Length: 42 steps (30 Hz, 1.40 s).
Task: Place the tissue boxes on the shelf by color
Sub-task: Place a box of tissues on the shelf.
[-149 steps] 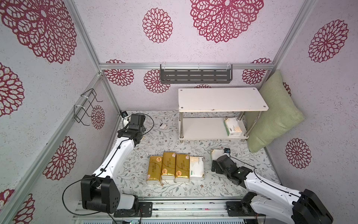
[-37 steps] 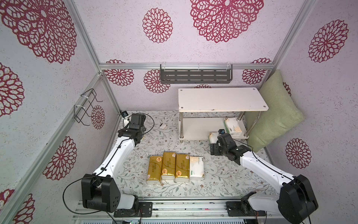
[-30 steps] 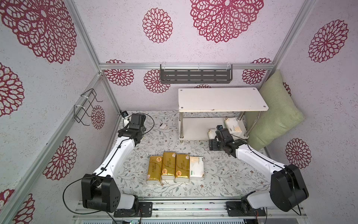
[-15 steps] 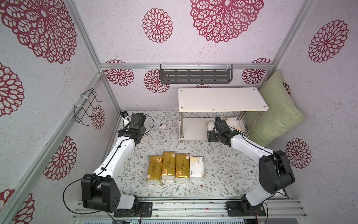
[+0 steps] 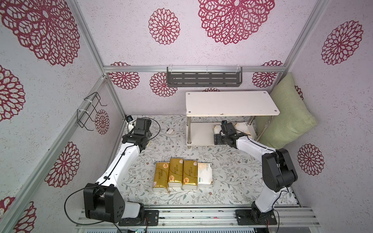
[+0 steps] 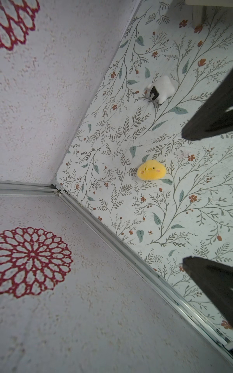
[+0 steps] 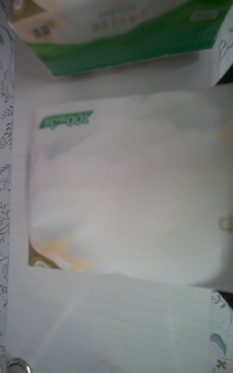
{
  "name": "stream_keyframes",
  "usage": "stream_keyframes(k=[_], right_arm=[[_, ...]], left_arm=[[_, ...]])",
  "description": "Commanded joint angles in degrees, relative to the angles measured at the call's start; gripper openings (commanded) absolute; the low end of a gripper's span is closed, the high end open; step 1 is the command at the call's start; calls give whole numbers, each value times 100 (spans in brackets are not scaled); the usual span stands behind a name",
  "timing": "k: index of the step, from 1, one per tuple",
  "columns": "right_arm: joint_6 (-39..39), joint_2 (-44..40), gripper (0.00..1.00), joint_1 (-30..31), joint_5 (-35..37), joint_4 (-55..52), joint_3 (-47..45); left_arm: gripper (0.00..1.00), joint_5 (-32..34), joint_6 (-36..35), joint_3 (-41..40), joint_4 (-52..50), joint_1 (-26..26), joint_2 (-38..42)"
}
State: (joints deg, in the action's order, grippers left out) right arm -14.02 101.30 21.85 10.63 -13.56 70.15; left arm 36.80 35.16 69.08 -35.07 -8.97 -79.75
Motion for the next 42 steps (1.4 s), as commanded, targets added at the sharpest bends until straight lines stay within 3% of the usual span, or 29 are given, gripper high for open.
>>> stream_keyframes(k=[1, 42], right_arm=[[75, 54, 89, -58, 5, 270, 276], [198, 610, 91, -218, 87, 503, 517]], left_arm=[[97, 107, -5, 5, -80, -61, 126], [97, 174, 13, -80, -113, -61, 187]])
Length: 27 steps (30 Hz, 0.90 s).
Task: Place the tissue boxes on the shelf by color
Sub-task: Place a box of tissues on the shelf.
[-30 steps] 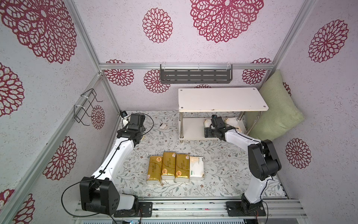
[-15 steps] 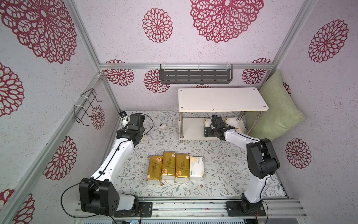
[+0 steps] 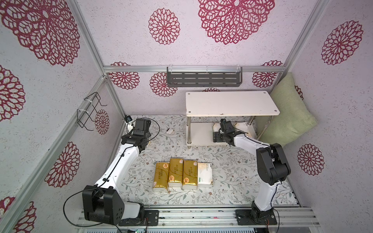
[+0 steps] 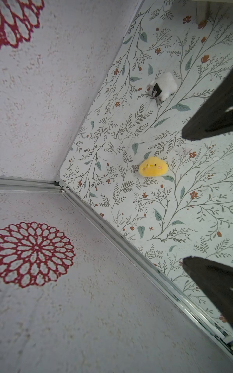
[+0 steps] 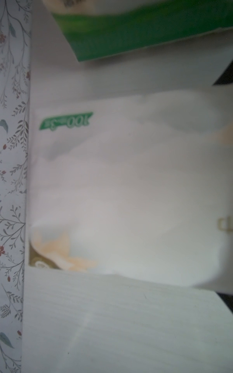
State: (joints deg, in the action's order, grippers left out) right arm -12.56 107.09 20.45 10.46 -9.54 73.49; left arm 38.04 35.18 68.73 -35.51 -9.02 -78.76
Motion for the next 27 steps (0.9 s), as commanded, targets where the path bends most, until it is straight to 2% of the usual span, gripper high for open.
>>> stream_keyframes(k=[1, 27], right_arm=[[52, 27, 91, -78, 103, 110, 180], [86, 8, 92, -138, 104, 110, 73]], left_arm=[[97, 46, 2, -44, -66, -56, 89], [97, 15, -1, 33, -53, -55, 45]])
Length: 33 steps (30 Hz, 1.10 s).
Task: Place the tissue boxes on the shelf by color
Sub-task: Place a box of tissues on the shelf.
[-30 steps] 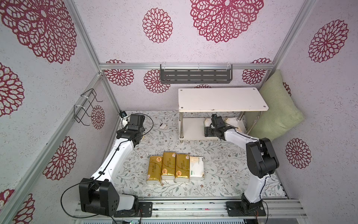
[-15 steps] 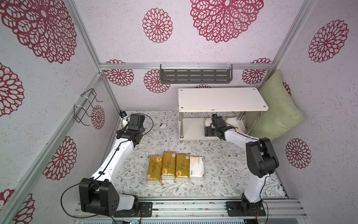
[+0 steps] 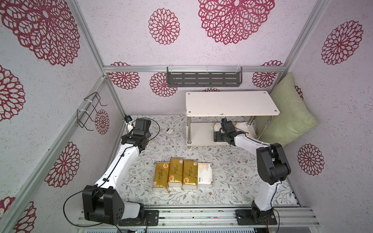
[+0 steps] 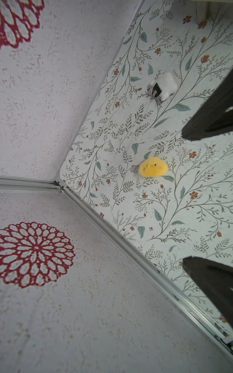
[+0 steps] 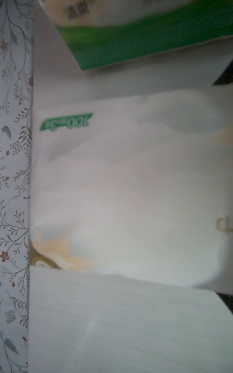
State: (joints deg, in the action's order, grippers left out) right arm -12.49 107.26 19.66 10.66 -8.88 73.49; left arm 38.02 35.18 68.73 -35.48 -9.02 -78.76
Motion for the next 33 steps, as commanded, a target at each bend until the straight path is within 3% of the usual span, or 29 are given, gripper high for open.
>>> stream_keyframes(k=[1, 33], right_arm=[[80, -13, 92, -59, 83, 45, 66], [-41, -167, 94, -42, 69, 27, -101]], left_arm=[[97, 9, -1, 35, -53, -56, 39], [97, 9, 17, -17, -53, -65, 28]])
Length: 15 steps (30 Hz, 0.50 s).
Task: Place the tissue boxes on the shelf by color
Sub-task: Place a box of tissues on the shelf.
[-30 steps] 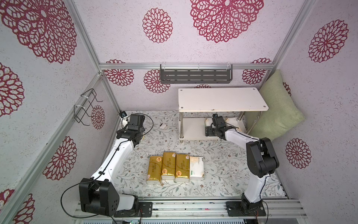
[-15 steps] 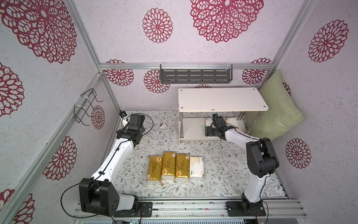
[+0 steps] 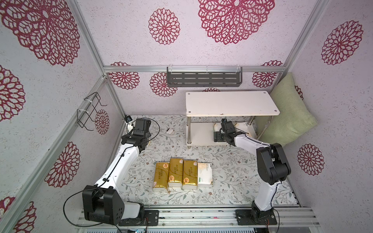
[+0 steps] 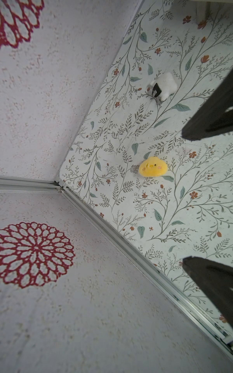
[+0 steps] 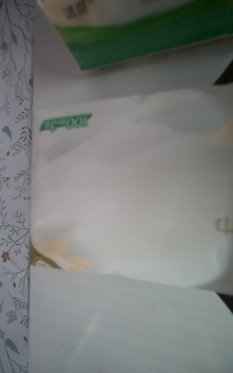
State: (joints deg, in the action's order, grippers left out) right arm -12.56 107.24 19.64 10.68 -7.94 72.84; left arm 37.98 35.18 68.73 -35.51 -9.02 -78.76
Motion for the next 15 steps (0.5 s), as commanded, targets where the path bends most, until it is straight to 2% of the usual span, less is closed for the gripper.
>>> stream_keyframes(k=[1, 7, 15], right_arm=[[-36, -152, 95, -39, 69, -75, -32], [-83, -118, 99, -42, 61, -58, 10], [-144, -164, 99, -39, 68, -55, 82]], left_arm=[[97, 16, 31, -17, -53, -68, 28], [97, 6, 25, -17, -52, -65, 28], [97, 23, 24, -26, -68, -65, 67]])
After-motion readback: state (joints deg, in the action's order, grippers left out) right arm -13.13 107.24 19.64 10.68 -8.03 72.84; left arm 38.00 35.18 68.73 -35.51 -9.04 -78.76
